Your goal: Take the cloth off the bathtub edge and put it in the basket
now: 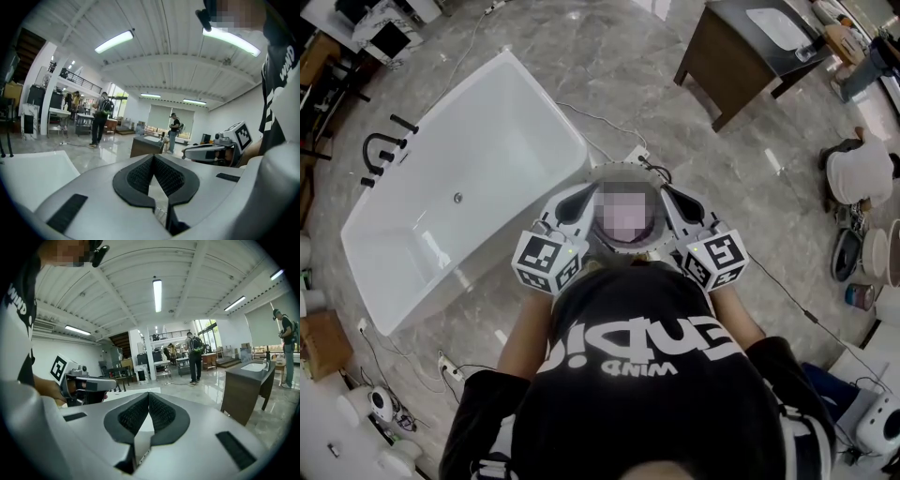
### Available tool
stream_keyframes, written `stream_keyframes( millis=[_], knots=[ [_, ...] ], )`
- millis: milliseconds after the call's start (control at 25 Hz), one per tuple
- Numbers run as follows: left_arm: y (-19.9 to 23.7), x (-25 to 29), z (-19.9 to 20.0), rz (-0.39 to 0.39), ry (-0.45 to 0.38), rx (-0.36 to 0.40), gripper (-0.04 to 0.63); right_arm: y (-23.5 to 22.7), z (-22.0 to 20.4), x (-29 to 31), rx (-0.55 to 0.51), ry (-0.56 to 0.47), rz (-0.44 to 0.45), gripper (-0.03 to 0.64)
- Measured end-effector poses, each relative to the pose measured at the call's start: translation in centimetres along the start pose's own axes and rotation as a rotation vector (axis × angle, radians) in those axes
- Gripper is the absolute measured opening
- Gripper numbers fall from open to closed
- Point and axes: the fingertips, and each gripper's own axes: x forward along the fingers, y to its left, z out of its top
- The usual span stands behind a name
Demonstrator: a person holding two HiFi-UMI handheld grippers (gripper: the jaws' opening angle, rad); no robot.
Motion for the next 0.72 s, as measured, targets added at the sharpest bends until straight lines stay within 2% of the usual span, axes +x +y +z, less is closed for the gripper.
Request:
stream_keyframes(
  millis=[280, 720],
  knots=[
    [1.02, -0.85, -0.26, 0.021, -0.066, 0.005, 0.014, -0.02, -0.56, -0.07, 0.022, -0.017, 0.022, 0.012],
    [0.56, -0.48, -0.7, 0.008, -0.055, 0.002, 0.014, 0.23, -0.24, -0.26, 0.035, -0.056, 0.03, 0.012]
  ],
)
